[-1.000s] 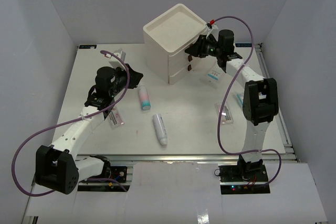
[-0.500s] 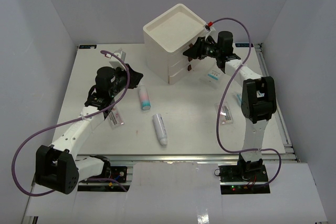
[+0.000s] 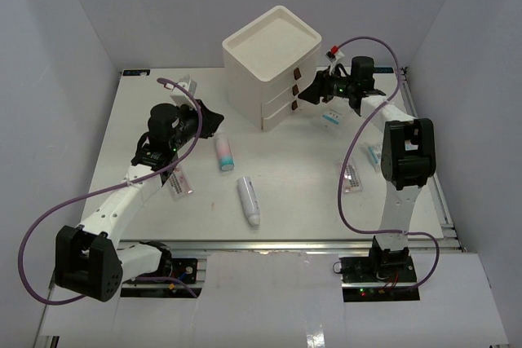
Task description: Organize the makeup
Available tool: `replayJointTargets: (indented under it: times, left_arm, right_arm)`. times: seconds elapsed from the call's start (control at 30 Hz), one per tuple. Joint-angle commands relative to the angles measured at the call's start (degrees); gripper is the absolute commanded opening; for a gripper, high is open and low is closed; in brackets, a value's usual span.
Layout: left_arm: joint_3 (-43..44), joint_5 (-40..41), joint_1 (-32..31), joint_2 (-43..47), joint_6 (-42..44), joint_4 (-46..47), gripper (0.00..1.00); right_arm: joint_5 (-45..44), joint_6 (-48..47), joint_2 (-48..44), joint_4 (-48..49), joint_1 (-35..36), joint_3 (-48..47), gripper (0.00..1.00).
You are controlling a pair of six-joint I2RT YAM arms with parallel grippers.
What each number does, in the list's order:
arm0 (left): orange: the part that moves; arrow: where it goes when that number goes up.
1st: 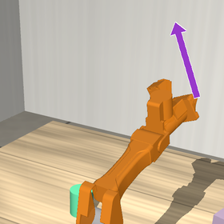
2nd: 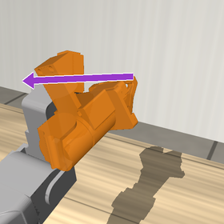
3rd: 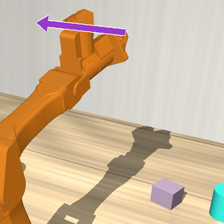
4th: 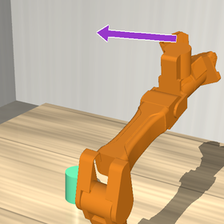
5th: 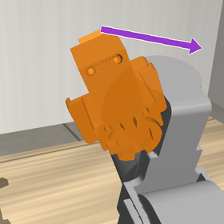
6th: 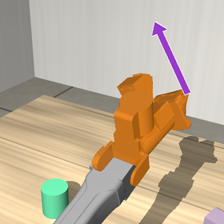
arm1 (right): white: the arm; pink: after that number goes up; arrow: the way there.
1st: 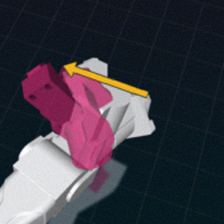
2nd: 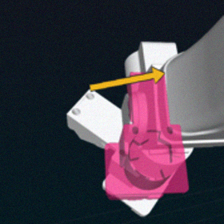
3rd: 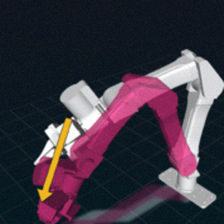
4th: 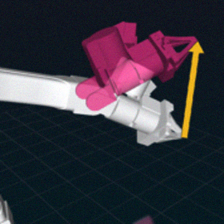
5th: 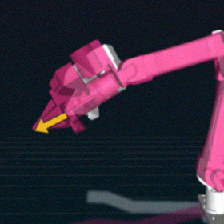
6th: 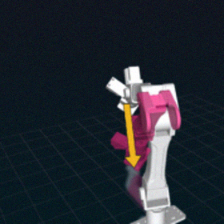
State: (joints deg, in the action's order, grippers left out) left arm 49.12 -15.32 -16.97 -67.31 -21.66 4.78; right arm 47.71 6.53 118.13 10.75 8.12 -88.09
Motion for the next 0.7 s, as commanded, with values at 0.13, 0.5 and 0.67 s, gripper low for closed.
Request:
replayJointTargets:
  times: [0.13, 0.5, 0.67]
  left_arm:
    - [-0.4, -2.2, 0.4, -0.3, 1.1, 1.1, 0.33]
    - [-0.4, -1.7, 0.3, -0.8, 1.5, 0.9, 0.44]
    - [-0.3, -1.8, 0.4, -0.9, 1.6, 0.8, 0.44]
  right_arm:
    - [-10.4, -14.8, 0.1, -5.6, 0.8, -3.4, 0.73]
    - [-12.6, -14.2, 2.8, -0.8, 3.8, -4.8, 0.74]
    - [-14.2, -11.8, 2.9, 2.1, 4.7, -4.0, 0.68]
